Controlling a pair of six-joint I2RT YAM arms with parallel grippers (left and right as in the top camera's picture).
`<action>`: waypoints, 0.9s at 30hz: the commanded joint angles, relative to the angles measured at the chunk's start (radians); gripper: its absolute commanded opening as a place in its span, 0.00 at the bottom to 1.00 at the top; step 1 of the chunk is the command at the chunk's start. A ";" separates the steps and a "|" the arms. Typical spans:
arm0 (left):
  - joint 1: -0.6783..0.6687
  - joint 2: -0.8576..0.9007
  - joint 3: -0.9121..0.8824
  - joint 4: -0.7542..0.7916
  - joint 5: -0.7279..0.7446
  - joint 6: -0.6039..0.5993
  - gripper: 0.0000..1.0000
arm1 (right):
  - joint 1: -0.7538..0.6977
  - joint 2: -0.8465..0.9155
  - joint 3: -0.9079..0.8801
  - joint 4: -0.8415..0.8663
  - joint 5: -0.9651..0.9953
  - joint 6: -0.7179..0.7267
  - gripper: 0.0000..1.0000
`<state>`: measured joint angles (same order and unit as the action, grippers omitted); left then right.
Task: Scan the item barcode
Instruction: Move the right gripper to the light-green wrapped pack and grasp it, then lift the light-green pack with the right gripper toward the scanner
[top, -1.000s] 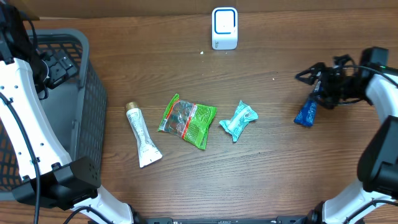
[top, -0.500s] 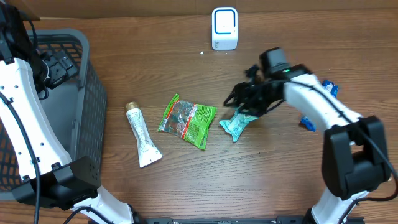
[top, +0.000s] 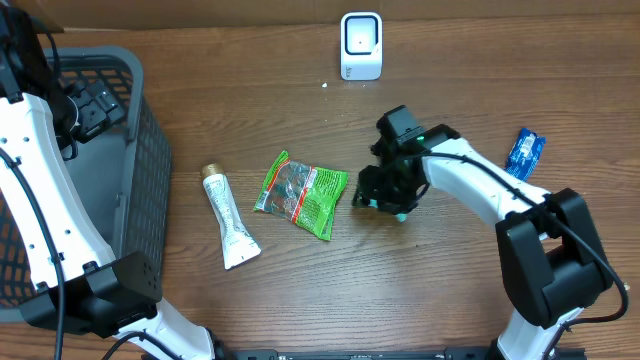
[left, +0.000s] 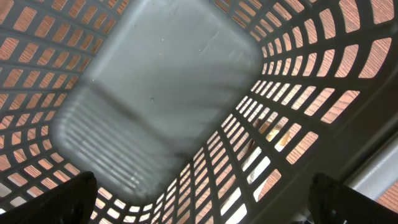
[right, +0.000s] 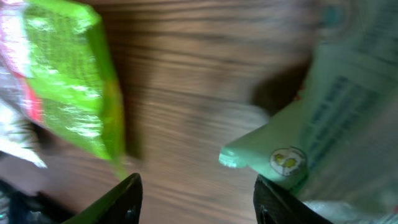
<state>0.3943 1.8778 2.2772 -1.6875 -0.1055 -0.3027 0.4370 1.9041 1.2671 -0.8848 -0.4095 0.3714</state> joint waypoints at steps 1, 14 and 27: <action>-0.003 -0.004 -0.003 -0.002 0.002 0.019 1.00 | -0.077 0.006 0.004 -0.018 0.286 -0.190 0.59; -0.003 -0.004 -0.003 -0.002 0.002 0.019 1.00 | -0.333 -0.032 0.158 -0.075 -0.004 0.142 0.67; -0.003 -0.004 -0.003 -0.001 0.002 0.019 1.00 | -0.306 -0.030 -0.193 0.363 0.064 0.474 0.79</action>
<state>0.3943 1.8778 2.2772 -1.6871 -0.1055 -0.3027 0.1310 1.8854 1.1198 -0.5533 -0.3817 0.7841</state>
